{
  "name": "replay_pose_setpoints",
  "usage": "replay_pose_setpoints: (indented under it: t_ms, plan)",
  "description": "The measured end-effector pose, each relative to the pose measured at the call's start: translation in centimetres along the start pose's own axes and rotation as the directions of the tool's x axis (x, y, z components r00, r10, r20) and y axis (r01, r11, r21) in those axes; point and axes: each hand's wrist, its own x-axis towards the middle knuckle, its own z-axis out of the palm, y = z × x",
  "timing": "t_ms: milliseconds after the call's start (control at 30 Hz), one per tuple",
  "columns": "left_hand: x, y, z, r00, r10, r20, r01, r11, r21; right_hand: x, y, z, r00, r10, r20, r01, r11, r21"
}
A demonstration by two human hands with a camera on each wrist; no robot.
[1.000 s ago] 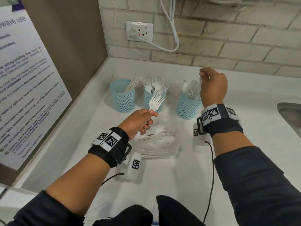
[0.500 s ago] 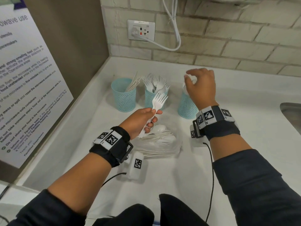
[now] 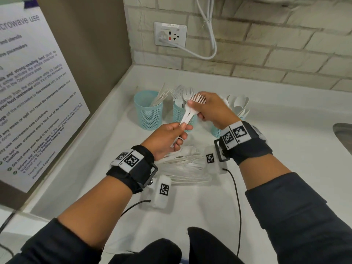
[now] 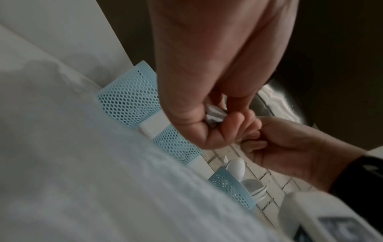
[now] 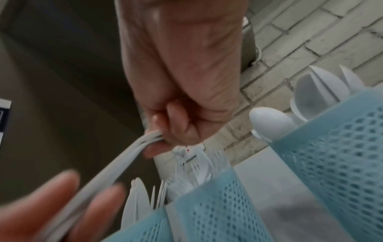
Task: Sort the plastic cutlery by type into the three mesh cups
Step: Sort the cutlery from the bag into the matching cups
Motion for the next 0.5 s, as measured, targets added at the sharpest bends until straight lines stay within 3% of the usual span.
replay_pose_setpoints:
  t_ms: [100,200,233,300,367,500]
  plan:
    - [-0.1,-0.2,-0.4,0.999,-0.033,-0.044,0.033,0.999,0.011,1.4,-0.8,-1.9,0.952,-0.030,-0.304,0.035,0.999,0.011]
    - [-0.1,-0.7,-0.5,0.995,-0.061,-0.074,0.079,0.959,0.271,2.1,-1.5,-3.4,0.818,-0.152,-0.555,0.117,0.988,-0.099]
    - [-0.1,-0.8,-0.4,0.997,-0.041,-0.059,0.063,0.895,0.441,2.1,-1.7,-3.6,0.771,-0.216,-0.599,0.147,0.976,-0.162]
    - [-0.1,-1.0,-0.3,1.000,-0.011,0.017,-0.006,0.655,0.755,2.1,-1.8,-3.2,0.715,-0.319,-0.622,0.217,0.947,-0.236]
    - [-0.3,-1.2,0.0,0.996,-0.070,0.060,-0.022,0.448,0.894,2.2,-1.4,-2.4,0.701,-0.357,-0.618,0.245,0.934,-0.262]
    - [-0.3,-1.4,0.3,0.988,-0.129,0.089,-0.043,0.325,0.945,2.5,-0.3,-1.2,0.712,-0.369,-0.597,0.256,0.929,-0.269]
